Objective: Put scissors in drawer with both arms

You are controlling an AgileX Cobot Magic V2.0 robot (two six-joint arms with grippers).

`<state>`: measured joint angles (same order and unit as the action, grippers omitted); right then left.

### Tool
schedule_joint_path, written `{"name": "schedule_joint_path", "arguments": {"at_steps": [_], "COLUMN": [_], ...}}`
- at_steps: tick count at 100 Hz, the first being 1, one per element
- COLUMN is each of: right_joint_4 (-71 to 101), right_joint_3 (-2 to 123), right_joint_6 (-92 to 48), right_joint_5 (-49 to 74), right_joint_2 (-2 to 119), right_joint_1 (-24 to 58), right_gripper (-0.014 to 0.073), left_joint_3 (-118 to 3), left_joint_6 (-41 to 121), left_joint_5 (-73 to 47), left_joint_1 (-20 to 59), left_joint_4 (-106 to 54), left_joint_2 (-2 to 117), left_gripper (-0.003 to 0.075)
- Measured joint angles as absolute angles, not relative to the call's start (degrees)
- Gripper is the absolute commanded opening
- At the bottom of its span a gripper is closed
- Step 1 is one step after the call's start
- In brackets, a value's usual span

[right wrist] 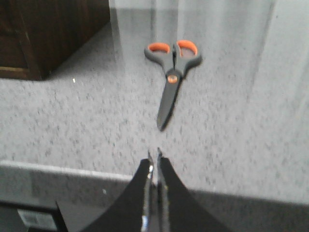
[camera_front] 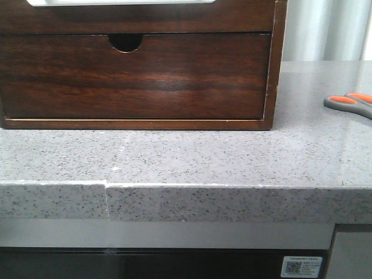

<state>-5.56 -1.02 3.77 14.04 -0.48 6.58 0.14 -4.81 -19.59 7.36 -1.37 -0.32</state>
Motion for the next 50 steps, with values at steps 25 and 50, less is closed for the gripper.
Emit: {"name": "schedule_joint_path", "arguments": {"at_steps": [25, 50], "right_joint_4": [-5.6, 2.8], "right_joint_3": [-1.0, -1.0], "right_joint_6": [3.8, 3.8], "right_joint_5": [6.3, 2.1], "right_joint_2": [-0.5, -0.5], "right_joint_1": [6.6, 6.6], "right_gripper": [-0.0032, -0.0032], "left_joint_3": [0.1, 0.1], "left_joint_6": [-4.8, -4.8], "left_joint_5": [-17.9, -14.9], "left_joint_1": [7.4, 7.4], "left_joint_4": [-11.4, -38.9], "left_joint_2": [-0.3, -0.3], "left_gripper": [-0.0019, -0.0019]}}
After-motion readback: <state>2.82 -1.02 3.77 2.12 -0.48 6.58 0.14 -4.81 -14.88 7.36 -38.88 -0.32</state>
